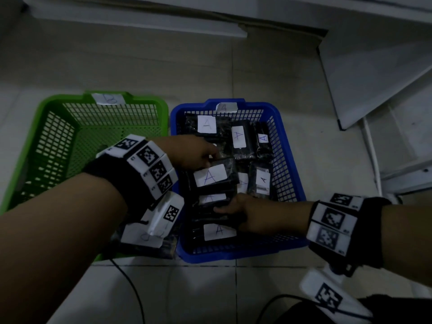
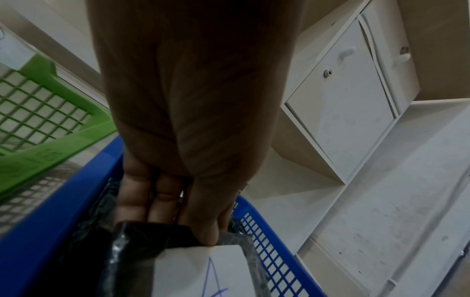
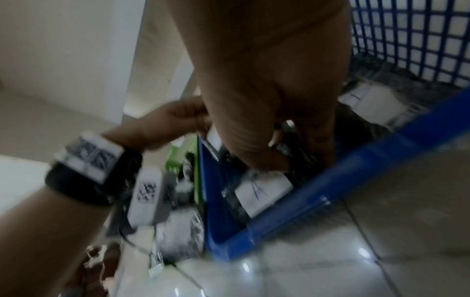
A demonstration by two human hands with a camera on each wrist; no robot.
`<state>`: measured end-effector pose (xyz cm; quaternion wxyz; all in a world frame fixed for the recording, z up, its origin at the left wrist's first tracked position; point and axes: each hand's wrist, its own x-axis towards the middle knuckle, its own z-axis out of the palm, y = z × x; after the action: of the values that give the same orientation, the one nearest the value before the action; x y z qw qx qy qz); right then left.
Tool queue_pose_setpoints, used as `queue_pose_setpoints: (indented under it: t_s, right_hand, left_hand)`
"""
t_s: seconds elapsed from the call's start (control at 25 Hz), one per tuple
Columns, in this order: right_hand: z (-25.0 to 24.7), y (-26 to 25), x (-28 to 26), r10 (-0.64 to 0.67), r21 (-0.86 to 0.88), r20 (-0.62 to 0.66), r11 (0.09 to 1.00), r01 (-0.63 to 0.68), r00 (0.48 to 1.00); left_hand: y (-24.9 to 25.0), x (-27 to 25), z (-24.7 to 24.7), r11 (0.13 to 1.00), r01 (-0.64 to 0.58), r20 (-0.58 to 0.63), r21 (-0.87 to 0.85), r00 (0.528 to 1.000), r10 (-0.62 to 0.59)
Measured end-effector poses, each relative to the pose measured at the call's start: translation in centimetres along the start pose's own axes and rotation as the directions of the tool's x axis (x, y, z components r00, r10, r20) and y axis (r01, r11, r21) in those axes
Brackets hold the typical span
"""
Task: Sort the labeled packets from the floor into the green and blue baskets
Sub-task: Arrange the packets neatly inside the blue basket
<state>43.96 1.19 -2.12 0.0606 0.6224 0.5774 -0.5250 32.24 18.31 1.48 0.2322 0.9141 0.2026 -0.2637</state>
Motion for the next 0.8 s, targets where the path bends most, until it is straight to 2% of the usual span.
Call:
queue_pose_setpoints:
  t_s: [0.04, 0.12, 0.16, 0.2, 0.24, 0.32, 0.4, 0.44, 0.48, 0.52, 0.56, 0.6, 0.68, 0.72, 0.76, 0.8]
  right_hand:
    - [-0.5, 0.4, 0.2, 0.032, 0.015, -0.027, 0.999, -0.032, 0.999]
    - [-2.0, 1.0, 0.4, 0.192, 0.192, -0.203, 0.969, -0.153, 0.960]
    - [-2.7, 1.3, 0.2, 0.272, 0.365, -0.295, 0.918, -0.155, 0.916]
    - [-3.4, 1.5, 0.1, 0.303, 0.516, -0.378, 0.853, -0.073, 0.875]
    - [-4.0, 1.6, 0.0, 0.290, 0.592, -0.436, 0.805, 0.029, 0.852]
    - [-5.2, 2.0, -0.6, 0.177, 0.620, -0.419, 0.773, 0.138, 0.891]
    - [-5.9, 2.5, -1.3, 0.171, 0.570, -0.405, 0.815, 0.101, 0.898]
    - [-6.2, 2.9, -1.6, 0.245, 0.572, -0.440, 0.818, 0.060, 0.864]
    - [-6.4, 3.5, -1.9, 0.337, 0.610, -0.484, 0.791, 0.036, 0.807]
    - [-6.3, 4.0, -2.1, 0.411, 0.661, -0.513, 0.749, 0.041, 0.754]
    - [-5.9, 4.3, -2.2, 0.459, 0.713, -0.516, 0.699, 0.065, 0.723]
    - [-5.5, 4.5, -2.2, 0.475, 0.762, -0.492, 0.640, 0.097, 0.730]
    - [-4.3, 4.4, -1.7, 0.442, 0.854, -0.377, 0.507, 0.120, 0.814]
    - [-3.6, 4.2, -1.5, 0.417, 0.861, -0.327, 0.501, 0.085, 0.848]
    - [-3.1, 4.1, -1.3, 0.403, 0.820, -0.319, 0.572, 0.036, 0.858]
    - [-2.9, 4.3, -1.1, 0.384, 0.691, -0.382, 0.723, -0.016, 0.841]
  left_hand:
    - [0.1, 0.1, 0.2, 0.999, -0.001, -0.009, -0.040, 1.000, 0.000]
    - [0.2, 0.2, 0.6, 0.992, -0.010, -0.042, -0.125, 0.999, 0.005]
    - [0.3, 0.3, 0.8, 0.987, -0.024, -0.066, -0.157, 0.998, 0.013]
    - [0.4, 0.6, 0.9, 0.983, -0.046, -0.095, -0.177, 0.995, 0.029]
    - [0.6, 0.8, 1.1, 0.980, -0.071, -0.122, -0.188, 0.991, 0.049]
    - [1.2, 1.3, 1.5, 0.974, -0.119, -0.171, -0.194, 0.982, 0.086]
    - [1.7, 1.8, 1.9, 0.969, -0.153, -0.234, -0.193, 0.966, 0.106]
    - [1.8, 2.0, 2.1, 0.969, -0.162, -0.268, -0.187, 0.957, 0.108]
    - [1.8, 2.2, 2.2, 0.970, -0.166, -0.292, -0.177, 0.950, 0.110]
    - [1.7, 2.4, 2.4, 0.971, -0.172, -0.308, -0.163, 0.944, 0.116]
    - [1.6, 2.5, 2.6, 0.972, -0.180, -0.312, -0.149, 0.942, 0.126]
    - [1.6, 2.7, 2.7, 0.972, -0.192, -0.312, -0.132, 0.939, 0.143]
    - [1.8, 3.0, 3.1, 0.969, -0.222, -0.305, -0.109, 0.935, 0.180]
    - [2.0, 3.1, 3.2, 0.967, -0.235, -0.302, -0.102, 0.933, 0.195]
    - [2.3, 3.3, 3.3, 0.964, -0.249, -0.290, -0.090, 0.933, 0.214]
    - [2.5, 3.4, 3.5, 0.963, -0.262, -0.262, -0.059, 0.935, 0.238]
